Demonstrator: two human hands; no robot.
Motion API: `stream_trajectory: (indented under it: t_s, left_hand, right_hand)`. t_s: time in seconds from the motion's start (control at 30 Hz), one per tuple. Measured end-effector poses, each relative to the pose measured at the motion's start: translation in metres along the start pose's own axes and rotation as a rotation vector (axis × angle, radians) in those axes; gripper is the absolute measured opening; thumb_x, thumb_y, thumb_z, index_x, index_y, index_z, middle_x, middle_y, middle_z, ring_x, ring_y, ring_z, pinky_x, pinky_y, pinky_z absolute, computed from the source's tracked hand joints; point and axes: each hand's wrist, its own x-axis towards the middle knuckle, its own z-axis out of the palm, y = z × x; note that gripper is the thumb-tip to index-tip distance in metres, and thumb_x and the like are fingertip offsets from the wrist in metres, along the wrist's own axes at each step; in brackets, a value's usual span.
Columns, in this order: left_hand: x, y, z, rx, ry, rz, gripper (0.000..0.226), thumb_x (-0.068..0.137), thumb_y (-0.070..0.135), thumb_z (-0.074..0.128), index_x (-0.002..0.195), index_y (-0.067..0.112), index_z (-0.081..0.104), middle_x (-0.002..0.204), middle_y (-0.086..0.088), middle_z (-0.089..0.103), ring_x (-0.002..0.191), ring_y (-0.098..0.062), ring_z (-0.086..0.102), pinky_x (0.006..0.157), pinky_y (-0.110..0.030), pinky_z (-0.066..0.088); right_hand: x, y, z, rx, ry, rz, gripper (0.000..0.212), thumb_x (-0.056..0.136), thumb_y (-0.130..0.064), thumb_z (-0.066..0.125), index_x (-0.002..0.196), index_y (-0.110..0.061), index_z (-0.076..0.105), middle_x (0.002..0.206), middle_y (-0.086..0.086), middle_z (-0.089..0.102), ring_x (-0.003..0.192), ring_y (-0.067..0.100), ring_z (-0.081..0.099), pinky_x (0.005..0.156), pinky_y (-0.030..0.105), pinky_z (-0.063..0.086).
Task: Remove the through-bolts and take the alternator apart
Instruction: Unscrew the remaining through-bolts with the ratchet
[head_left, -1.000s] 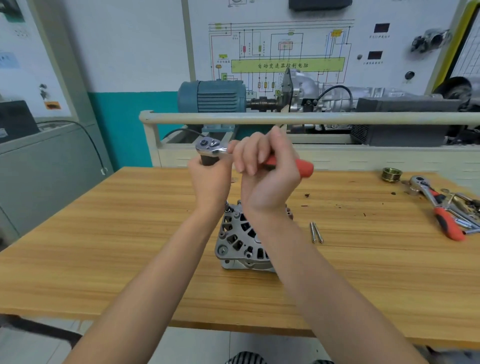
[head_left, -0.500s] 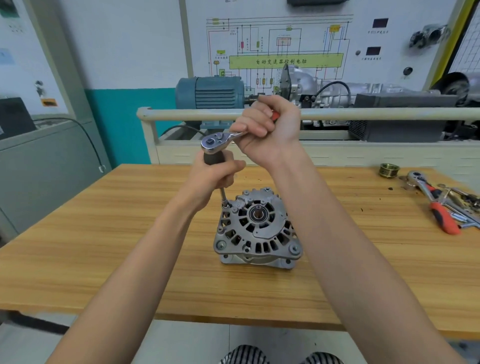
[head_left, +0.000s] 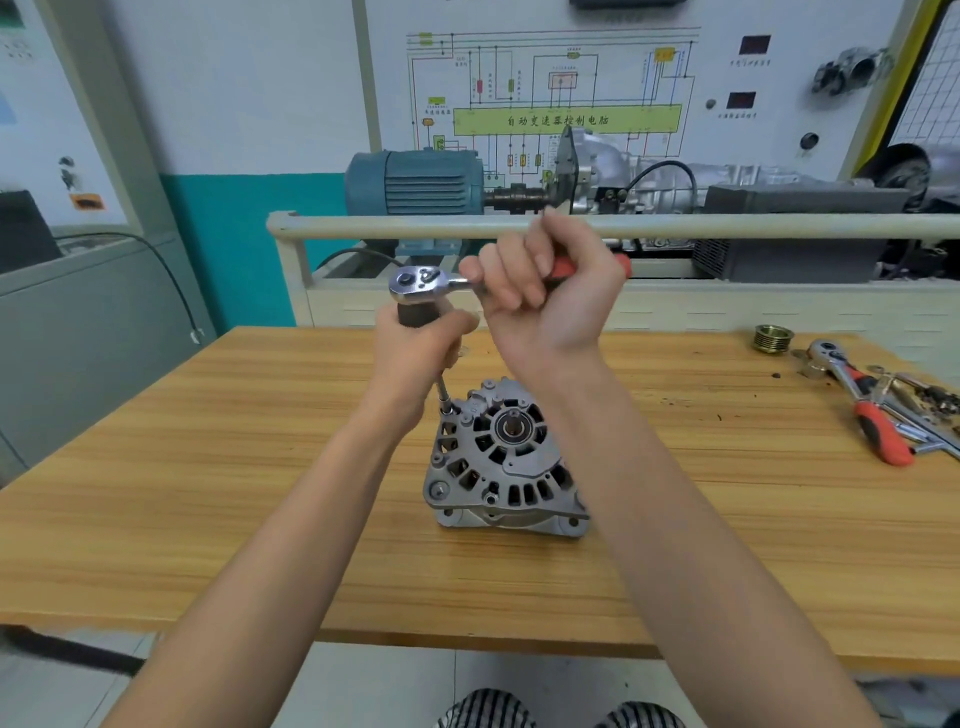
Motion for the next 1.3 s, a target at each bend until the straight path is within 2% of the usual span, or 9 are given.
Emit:
stream_trajectory:
  t_s: [0.1, 0.2, 0.47, 0.6, 0.73, 0.83, 0.93, 1.07, 1.3]
  left_hand:
    - [0.005, 0.004, -0.010, 0.006, -0.291, -0.013, 0.034, 0.070, 0.004, 0.060, 0.044, 0.019, 0.043, 0.038, 0.007, 0.033, 0.036, -0.009, 0.026, 0.046, -0.026, 0.020]
    - [0.008, 0.006, -0.010, 0.005, -0.378, -0.035, 0.041, 0.072, 0.004, 0.059, 0.039, 0.023, 0.043, 0.038, 0.010, 0.032, 0.036, -0.007, 0.026, 0.045, -0.024, 0.020]
    - [-0.002, -0.005, 0.009, -0.054, 0.221, 0.020, 0.019, 0.064, 0.009, 0.059, 0.058, 0.018, 0.044, 0.056, 0.002, 0.041, 0.055, -0.014, 0.037, 0.050, -0.024, 0.033]
    - [-0.003, -0.004, 0.010, -0.089, 0.284, 0.031, 0.021, 0.064, 0.009, 0.060, 0.057, 0.020, 0.042, 0.055, 0.005, 0.041, 0.059, -0.014, 0.035, 0.054, -0.029, 0.030]
    - [-0.001, 0.001, -0.005, 0.021, 0.023, -0.014, 0.029, 0.061, 0.009, 0.061, 0.042, 0.025, 0.046, 0.043, 0.009, 0.040, 0.042, -0.009, 0.035, 0.046, -0.020, 0.031]
    - [0.001, 0.007, -0.016, 0.043, -0.290, 0.022, 0.036, 0.068, 0.005, 0.061, 0.040, 0.023, 0.046, 0.040, 0.008, 0.035, 0.036, -0.010, 0.030, 0.045, -0.024, 0.025]
    - [0.003, 0.009, -0.014, 0.042, -0.385, -0.013, 0.040, 0.071, 0.004, 0.059, 0.039, 0.023, 0.043, 0.039, 0.007, 0.032, 0.036, -0.011, 0.026, 0.045, -0.027, 0.019]
    - [0.001, 0.005, -0.005, 0.018, -0.175, -0.048, 0.035, 0.066, 0.006, 0.057, 0.039, 0.023, 0.042, 0.037, 0.009, 0.032, 0.035, -0.008, 0.026, 0.043, -0.021, 0.022]
    - [-0.006, 0.001, 0.011, 0.022, 0.197, 0.046, 0.009, 0.078, 0.003, 0.060, 0.075, 0.007, 0.052, 0.065, -0.011, 0.039, 0.060, -0.019, 0.032, 0.054, -0.029, 0.028]
  right_hand:
    - [0.024, -0.015, -0.002, 0.117, 0.091, 0.272, 0.050, 0.088, -0.015, 0.032, 0.038, -0.014, 0.035, 0.032, -0.004, 0.024, 0.030, 0.012, 0.024, 0.045, 0.022, 0.039]
    - [0.034, -0.016, -0.001, 0.154, 0.162, 0.334, 0.051, 0.089, -0.015, 0.032, 0.038, -0.015, 0.034, 0.032, -0.005, 0.023, 0.028, 0.011, 0.022, 0.041, 0.018, 0.034]
    - [-0.021, 0.025, 0.009, -0.015, 0.055, -0.231, 0.037, 0.081, -0.010, 0.042, 0.046, -0.016, 0.035, 0.036, -0.001, 0.028, 0.035, 0.014, 0.028, 0.052, 0.031, 0.031]
    - [-0.026, 0.034, 0.011, -0.094, -0.046, -0.335, 0.034, 0.083, -0.007, 0.037, 0.051, -0.018, 0.038, 0.036, 0.000, 0.031, 0.037, 0.014, 0.030, 0.054, 0.033, 0.031]
    - [-0.004, 0.013, 0.009, 0.004, 0.023, -0.039, 0.051, 0.090, -0.011, 0.032, 0.039, -0.016, 0.035, 0.032, -0.004, 0.025, 0.032, 0.012, 0.025, 0.049, 0.025, 0.036]
    - [0.019, -0.005, 0.006, 0.076, 0.103, 0.227, 0.043, 0.080, -0.014, 0.038, 0.038, -0.016, 0.034, 0.032, -0.005, 0.022, 0.029, 0.011, 0.022, 0.045, 0.022, 0.032]
    - [0.029, -0.011, 0.005, 0.109, 0.146, 0.343, 0.039, 0.076, -0.014, 0.041, 0.037, -0.016, 0.034, 0.031, -0.006, 0.023, 0.028, 0.009, 0.022, 0.045, 0.021, 0.027]
    - [0.019, -0.002, 0.004, 0.159, 0.210, 0.164, 0.046, 0.084, -0.013, 0.038, 0.039, -0.017, 0.034, 0.033, -0.006, 0.023, 0.029, 0.010, 0.022, 0.041, 0.019, 0.030]
    - [-0.025, 0.030, 0.006, -0.019, 0.001, -0.296, 0.041, 0.085, -0.012, 0.038, 0.044, -0.015, 0.038, 0.036, -0.001, 0.031, 0.037, 0.015, 0.030, 0.056, 0.033, 0.033]
